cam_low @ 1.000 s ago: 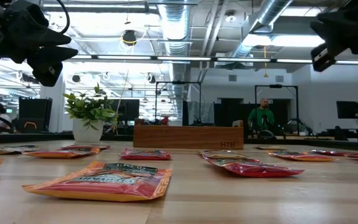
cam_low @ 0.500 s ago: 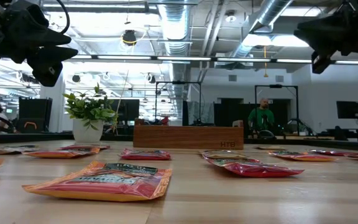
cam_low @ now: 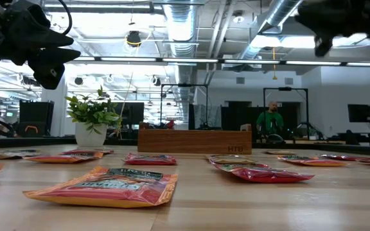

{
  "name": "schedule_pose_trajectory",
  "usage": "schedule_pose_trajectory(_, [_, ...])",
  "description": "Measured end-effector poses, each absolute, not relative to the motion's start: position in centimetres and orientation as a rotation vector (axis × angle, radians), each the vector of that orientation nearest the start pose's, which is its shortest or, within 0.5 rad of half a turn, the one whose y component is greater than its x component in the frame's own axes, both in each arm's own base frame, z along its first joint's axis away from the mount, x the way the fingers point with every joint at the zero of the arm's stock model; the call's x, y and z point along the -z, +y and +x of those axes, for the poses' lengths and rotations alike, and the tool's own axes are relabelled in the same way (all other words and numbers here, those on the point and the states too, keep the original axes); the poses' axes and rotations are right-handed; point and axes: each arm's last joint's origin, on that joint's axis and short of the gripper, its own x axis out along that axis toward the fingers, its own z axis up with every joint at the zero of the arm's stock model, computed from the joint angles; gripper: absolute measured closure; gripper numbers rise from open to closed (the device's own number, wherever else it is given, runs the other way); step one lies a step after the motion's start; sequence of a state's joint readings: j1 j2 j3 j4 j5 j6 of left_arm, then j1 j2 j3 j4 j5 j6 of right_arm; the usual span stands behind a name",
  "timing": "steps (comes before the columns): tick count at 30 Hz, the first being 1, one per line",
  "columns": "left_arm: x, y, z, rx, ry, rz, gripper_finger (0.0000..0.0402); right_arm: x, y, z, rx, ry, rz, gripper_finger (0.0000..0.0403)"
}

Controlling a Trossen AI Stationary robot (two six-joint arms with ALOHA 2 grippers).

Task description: Pick & Place Tea

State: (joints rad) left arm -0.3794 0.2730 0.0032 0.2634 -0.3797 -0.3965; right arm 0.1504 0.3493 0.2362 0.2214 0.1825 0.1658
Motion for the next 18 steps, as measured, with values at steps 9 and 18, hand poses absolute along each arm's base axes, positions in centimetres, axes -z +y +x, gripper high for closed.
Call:
schedule_pose_trajectory(9, [-16.7,-3.2,10.9,-0.001,0.006,-0.394,0.0284,-26.8,2.2,15.0,-0.003,-0.023,0.153,0.0342])
schedule_pose_trajectory(18, [-16.7,-3.2,10.9,-0.002,0.006,-0.394,0.0284,-27.5,2.7,17.4,0.002,0.041,0.162,0.0342])
